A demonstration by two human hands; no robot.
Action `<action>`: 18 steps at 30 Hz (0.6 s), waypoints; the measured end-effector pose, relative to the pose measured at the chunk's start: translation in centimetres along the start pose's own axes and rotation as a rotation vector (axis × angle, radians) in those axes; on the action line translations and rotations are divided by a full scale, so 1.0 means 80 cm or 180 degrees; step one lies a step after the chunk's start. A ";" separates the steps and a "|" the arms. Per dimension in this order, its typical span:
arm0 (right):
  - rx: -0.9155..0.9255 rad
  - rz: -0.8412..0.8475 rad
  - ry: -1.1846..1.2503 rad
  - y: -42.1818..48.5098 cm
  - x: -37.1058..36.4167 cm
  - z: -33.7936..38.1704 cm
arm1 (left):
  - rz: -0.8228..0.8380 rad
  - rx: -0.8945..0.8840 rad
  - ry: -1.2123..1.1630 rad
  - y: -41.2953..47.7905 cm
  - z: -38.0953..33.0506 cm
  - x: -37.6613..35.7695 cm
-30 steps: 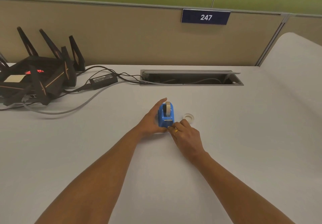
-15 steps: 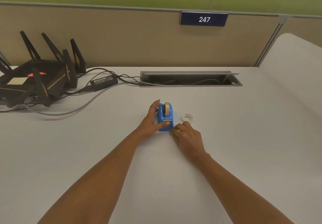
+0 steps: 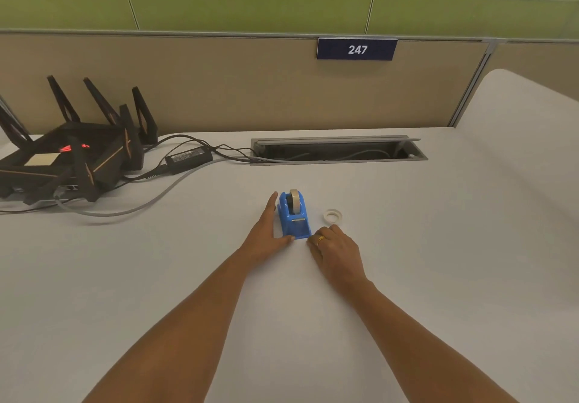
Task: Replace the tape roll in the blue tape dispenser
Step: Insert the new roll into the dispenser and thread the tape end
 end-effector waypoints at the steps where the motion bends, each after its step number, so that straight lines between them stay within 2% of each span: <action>1: -0.0130 0.0184 0.0131 -0.001 -0.007 -0.005 | -0.0067 0.0067 0.0117 -0.005 0.003 0.001; 3: -0.0380 0.0418 0.0398 -0.007 -0.019 -0.013 | -0.0238 0.0169 0.0345 -0.017 0.010 0.004; 9: -0.1139 0.0569 0.1293 -0.019 -0.028 -0.016 | -0.0435 0.0323 0.0869 -0.058 0.021 -0.003; 18: -0.0936 0.1082 0.1197 -0.023 -0.040 0.004 | 0.0128 0.0538 0.1281 -0.084 0.008 -0.029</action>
Point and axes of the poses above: each hand's wrist, its own y-axis towards the middle knuckle, its own x-axis out of the back of the hand, z = x × y, the point moved 6 cm from there along y, towards the middle knuckle, and after that the axes turned 4 degrees about y, right-handed, at the moved point
